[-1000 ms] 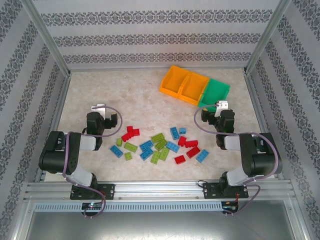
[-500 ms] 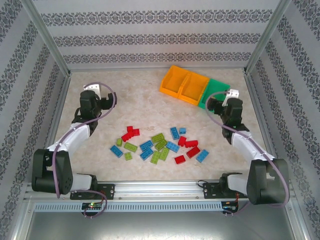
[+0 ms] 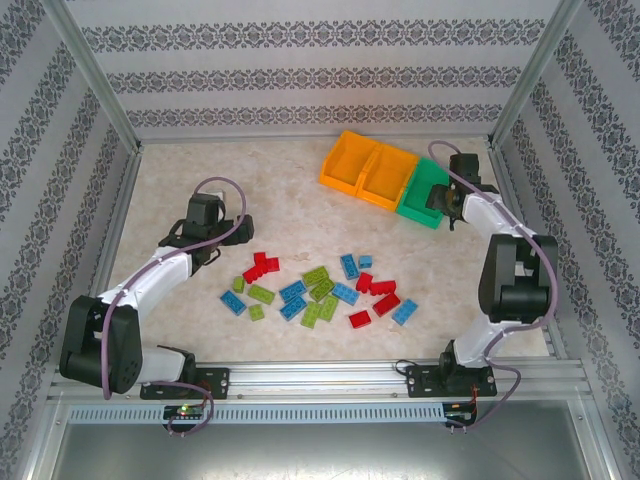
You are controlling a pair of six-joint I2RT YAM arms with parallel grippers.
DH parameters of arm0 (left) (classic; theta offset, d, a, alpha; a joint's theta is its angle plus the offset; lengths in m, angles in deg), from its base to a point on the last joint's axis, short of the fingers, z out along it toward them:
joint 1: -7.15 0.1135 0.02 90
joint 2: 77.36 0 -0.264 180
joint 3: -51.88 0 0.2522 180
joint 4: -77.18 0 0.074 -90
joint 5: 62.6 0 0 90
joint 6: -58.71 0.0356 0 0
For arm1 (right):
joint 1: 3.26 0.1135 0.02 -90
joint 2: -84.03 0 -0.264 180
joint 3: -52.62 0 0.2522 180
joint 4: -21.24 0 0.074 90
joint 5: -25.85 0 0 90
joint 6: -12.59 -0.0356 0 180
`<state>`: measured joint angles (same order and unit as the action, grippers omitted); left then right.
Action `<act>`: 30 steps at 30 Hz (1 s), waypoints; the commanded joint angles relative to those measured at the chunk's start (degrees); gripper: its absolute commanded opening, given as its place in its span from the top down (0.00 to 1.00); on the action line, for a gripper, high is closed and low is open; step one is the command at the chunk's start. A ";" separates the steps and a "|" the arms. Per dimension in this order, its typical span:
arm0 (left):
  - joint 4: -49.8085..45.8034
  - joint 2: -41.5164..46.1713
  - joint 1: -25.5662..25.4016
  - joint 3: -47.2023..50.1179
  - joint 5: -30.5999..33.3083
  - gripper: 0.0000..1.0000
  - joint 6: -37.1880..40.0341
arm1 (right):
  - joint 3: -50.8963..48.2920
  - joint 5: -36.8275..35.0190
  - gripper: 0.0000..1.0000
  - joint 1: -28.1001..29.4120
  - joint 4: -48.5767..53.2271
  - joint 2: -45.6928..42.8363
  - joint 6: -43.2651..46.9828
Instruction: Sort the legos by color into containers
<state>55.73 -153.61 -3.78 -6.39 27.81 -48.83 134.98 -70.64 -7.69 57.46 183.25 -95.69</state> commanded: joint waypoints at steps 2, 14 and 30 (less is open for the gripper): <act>-5.15 -1.13 -0.91 -1.82 1.23 0.01 -3.83 | 4.81 2.36 0.35 -0.43 4.65 3.45 0.93; -10.32 -2.35 -1.80 -1.79 2.91 0.00 -8.39 | 7.97 2.11 0.85 5.73 4.82 8.88 6.86; -15.09 -0.82 -8.51 -1.51 3.07 0.00 -9.94 | 9.50 2.96 0.87 18.04 3.45 10.15 9.06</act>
<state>43.95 -155.57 -9.82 -7.03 29.80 -57.29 142.67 -67.73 8.69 60.47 191.91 -88.98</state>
